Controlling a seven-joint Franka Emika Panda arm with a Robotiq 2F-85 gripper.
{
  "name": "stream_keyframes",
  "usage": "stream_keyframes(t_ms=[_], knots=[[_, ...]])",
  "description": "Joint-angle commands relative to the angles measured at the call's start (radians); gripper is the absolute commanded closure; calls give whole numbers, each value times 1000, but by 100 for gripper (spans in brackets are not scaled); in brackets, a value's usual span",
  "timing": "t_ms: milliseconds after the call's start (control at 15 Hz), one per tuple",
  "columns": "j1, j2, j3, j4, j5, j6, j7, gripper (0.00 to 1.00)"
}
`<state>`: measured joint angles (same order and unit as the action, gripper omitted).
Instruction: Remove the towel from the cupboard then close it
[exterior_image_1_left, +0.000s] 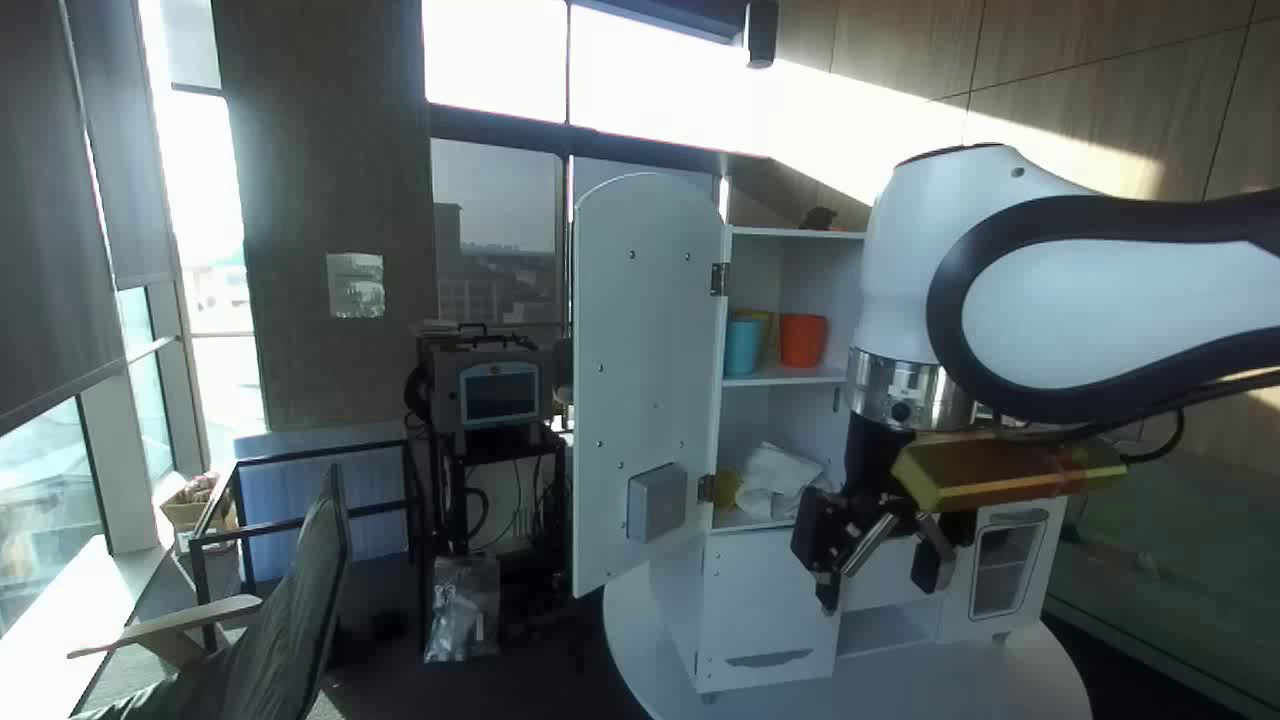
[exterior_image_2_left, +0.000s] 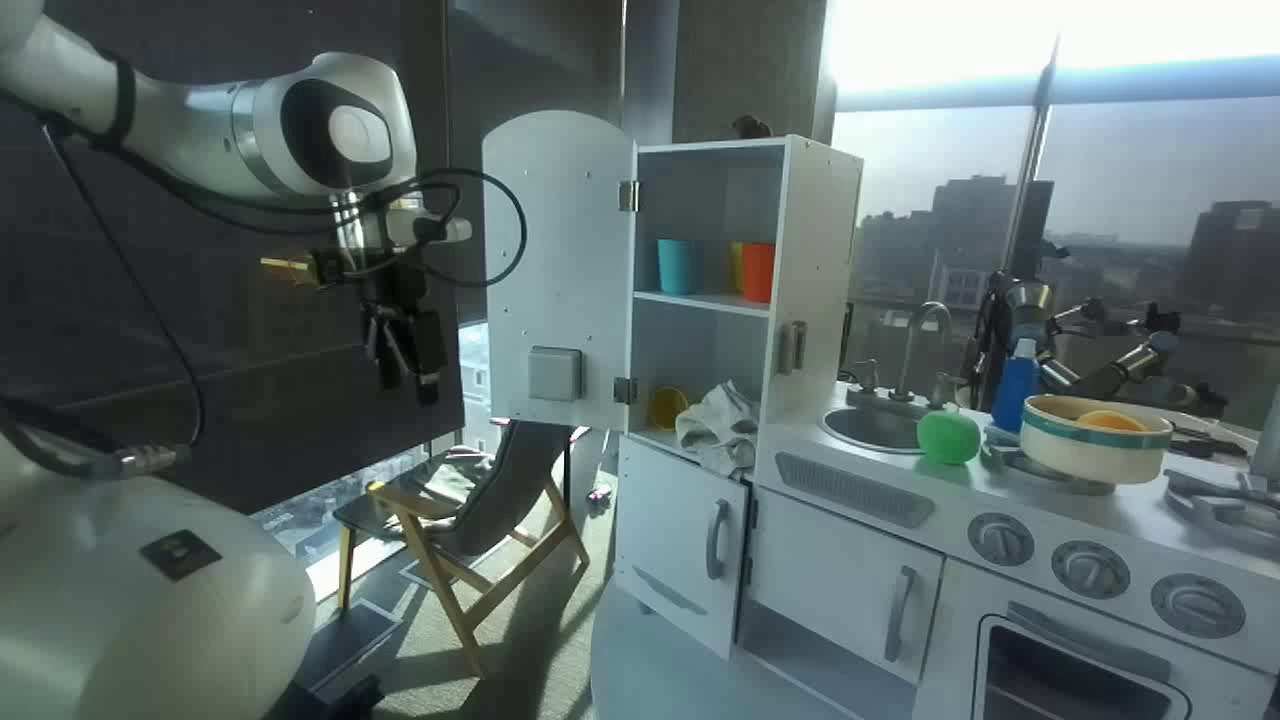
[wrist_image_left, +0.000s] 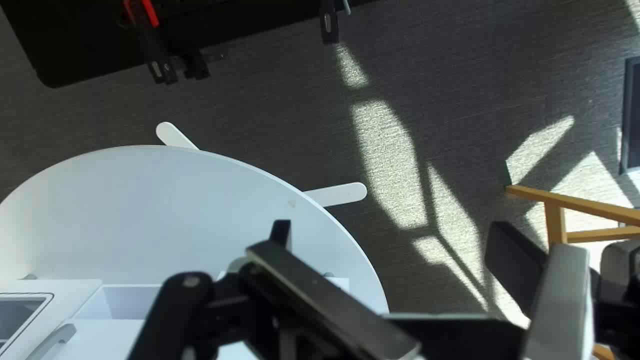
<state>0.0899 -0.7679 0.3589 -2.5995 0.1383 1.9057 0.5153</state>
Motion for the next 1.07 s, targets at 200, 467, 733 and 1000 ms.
stream_keyframes(t_ms=[200, 467, 733, 1000], knots=[[7, -1, -6, 5, -5, -1, 4, 0], [7, -1, -6, 5, -5, -1, 4, 0], [7, -1, -6, 5, -5, -1, 4, 0], [-68, 84, -14, 1, -75, 108, 20, 0]])
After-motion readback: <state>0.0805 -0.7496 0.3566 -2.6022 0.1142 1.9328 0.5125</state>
